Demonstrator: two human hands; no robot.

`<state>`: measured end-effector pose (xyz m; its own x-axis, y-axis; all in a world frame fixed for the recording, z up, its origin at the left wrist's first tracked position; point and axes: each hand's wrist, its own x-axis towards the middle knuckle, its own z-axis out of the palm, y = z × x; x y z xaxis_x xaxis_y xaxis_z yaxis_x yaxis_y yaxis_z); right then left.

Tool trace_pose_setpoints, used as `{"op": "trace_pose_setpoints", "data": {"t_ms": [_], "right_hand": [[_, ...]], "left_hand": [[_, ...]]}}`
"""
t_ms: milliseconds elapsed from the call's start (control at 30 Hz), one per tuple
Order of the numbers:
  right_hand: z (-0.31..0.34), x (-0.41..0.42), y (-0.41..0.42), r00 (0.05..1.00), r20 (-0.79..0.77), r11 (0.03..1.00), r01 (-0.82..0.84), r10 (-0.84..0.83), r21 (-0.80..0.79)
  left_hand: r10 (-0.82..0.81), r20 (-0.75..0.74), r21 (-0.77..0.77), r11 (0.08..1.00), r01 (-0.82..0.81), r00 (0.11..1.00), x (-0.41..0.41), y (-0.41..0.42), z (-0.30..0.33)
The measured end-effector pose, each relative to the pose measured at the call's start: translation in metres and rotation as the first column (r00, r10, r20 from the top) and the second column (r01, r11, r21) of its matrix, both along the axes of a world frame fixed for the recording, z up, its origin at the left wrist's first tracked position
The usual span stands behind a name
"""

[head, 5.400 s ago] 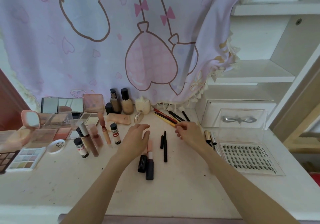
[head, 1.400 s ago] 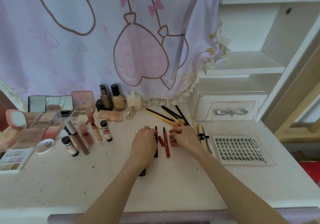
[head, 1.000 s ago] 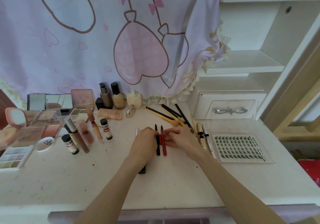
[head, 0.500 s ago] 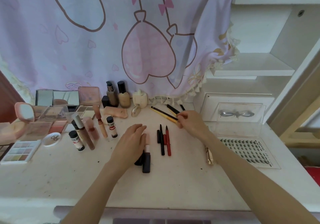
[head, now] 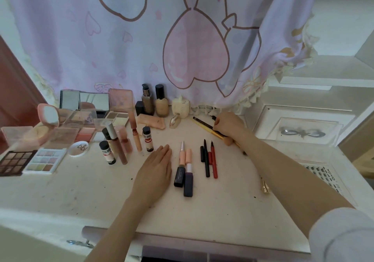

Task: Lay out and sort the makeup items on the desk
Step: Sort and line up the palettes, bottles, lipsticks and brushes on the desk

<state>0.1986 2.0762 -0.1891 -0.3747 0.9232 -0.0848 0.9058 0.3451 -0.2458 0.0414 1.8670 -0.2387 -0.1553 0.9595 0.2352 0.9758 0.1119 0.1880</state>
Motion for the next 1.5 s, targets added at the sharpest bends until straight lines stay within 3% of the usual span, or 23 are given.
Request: {"op": "trace_pose_setpoints", "data": {"t_ms": [100,233,367,433,533,700,800,900,1033,1167,1233,1300,1500], "right_hand": [[-0.002,-0.004,0.001,0.998,0.063,1.0,0.001,-0.002,0.013],[-0.002,-0.005,0.002,0.999,0.035,1.0,0.014,-0.014,0.006],[0.01,-0.001,-0.01,0.96,-0.279,0.999,0.049,-0.041,0.02],[0.021,0.006,-0.027,0.861,-0.504,0.997,0.065,-0.074,-0.036],[0.036,0.022,-0.06,0.599,-0.78,0.981,0.053,-0.182,-0.188],[0.046,0.053,-0.105,0.137,-0.904,0.887,-0.178,-0.406,-0.425],[0.044,0.06,-0.121,0.064,-0.884,0.849,-0.253,-0.464,-0.464],[0.043,0.06,-0.131,0.051,-0.881,0.84,-0.28,-0.469,-0.464],[0.042,0.049,-0.142,0.011,-0.891,0.844,-0.314,-0.454,-0.435],[0.039,0.045,-0.144,-0.114,-0.879,0.864,-0.28,-0.464,-0.419],[0.037,0.046,-0.145,-0.113,-0.886,0.873,-0.265,-0.451,-0.41],[0.033,0.046,-0.147,-0.031,-0.911,0.883,-0.26,-0.412,-0.391],[0.035,0.057,-0.149,0.435,-0.899,0.991,-0.081,-0.059,-0.105]], "left_hand": [[-0.003,-0.001,0.002,1.0,0.003,1.0,-0.002,0.001,-0.002],[-0.007,0.06,-0.024,1.0,0.008,0.998,-0.001,0.001,-0.002],[-0.018,0.094,-0.011,1.0,0.019,0.995,-0.002,0.001,-0.004],[-0.025,0.111,0.015,1.0,0.023,0.994,-0.002,0.002,-0.004],[-0.027,0.151,0.048,0.999,0.02,0.988,-0.002,0.001,-0.003],[-0.03,0.305,0.088,0.996,0.003,0.952,-0.003,-0.005,0.0],[-0.02,0.437,0.187,0.98,-0.069,0.899,0.002,-0.01,0.013],[-0.093,0.423,0.323,0.945,-0.054,0.901,0.018,-0.011,0.034],[-0.239,0.327,0.357,0.927,0.115,0.914,0.045,-0.012,0.058],[-0.287,0.442,0.317,0.936,0.152,0.85,0.058,-0.016,0.068],[-0.263,0.542,0.254,0.957,0.143,0.798,0.065,-0.02,0.071],[-0.223,0.631,0.219,0.97,0.105,0.743,0.07,-0.021,0.071],[-0.146,0.616,0.207,0.978,0.02,0.774,0.071,-0.015,0.07]]}}
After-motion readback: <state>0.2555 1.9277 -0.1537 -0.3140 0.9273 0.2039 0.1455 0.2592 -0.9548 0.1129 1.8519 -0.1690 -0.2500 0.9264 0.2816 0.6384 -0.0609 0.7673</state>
